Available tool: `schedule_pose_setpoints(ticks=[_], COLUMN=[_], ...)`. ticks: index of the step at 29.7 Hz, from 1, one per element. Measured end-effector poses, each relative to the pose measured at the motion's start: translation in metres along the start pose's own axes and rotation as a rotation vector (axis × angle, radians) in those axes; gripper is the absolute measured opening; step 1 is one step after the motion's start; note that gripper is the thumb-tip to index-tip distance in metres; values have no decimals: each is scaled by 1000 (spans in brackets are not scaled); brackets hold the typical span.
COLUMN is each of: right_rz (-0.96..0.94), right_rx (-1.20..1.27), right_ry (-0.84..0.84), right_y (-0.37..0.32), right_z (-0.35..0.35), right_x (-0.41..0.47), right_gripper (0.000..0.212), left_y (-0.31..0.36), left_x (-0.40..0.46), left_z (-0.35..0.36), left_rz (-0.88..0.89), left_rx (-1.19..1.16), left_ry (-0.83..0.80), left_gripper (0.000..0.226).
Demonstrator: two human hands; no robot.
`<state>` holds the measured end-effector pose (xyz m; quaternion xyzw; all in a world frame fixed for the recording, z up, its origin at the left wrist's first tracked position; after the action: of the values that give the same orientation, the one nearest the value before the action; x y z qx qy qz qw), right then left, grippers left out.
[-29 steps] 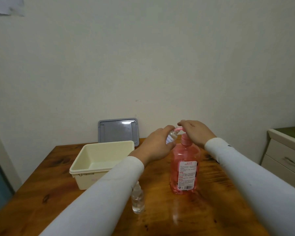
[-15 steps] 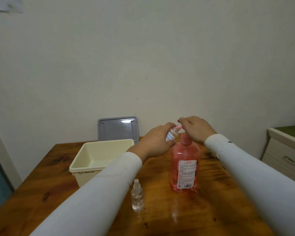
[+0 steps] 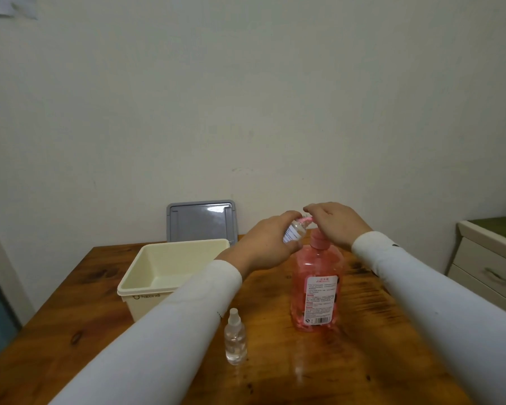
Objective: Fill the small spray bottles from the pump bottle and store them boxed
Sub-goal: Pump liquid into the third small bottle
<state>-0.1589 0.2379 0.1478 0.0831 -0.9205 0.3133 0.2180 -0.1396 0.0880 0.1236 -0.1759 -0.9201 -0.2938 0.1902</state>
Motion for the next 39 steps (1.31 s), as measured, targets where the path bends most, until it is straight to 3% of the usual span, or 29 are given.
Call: schedule_pose_setpoints(ticks=[39], right_rz=[27], right_rx=[21], right_ry=[-28], right_y=[6], right_z=[12], right_x=[-9], right_gripper=[41], left_y=[-9], left_x=[-2], left_z=[9], left_rz=[-9], left_rx=[18], left_ry=[-75], left_gripper=[62])
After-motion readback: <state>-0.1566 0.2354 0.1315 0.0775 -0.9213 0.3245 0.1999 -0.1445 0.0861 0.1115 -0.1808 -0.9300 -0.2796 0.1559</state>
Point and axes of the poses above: each hand's wrist, its own x-axis towards the middle knuckle, its own z-axis out of the palm, y = z × x, the point moved 2 cm from there along x, towards the middle knuckle, and after that the axes turned 11 degrees about y, right-handed, at the moved point
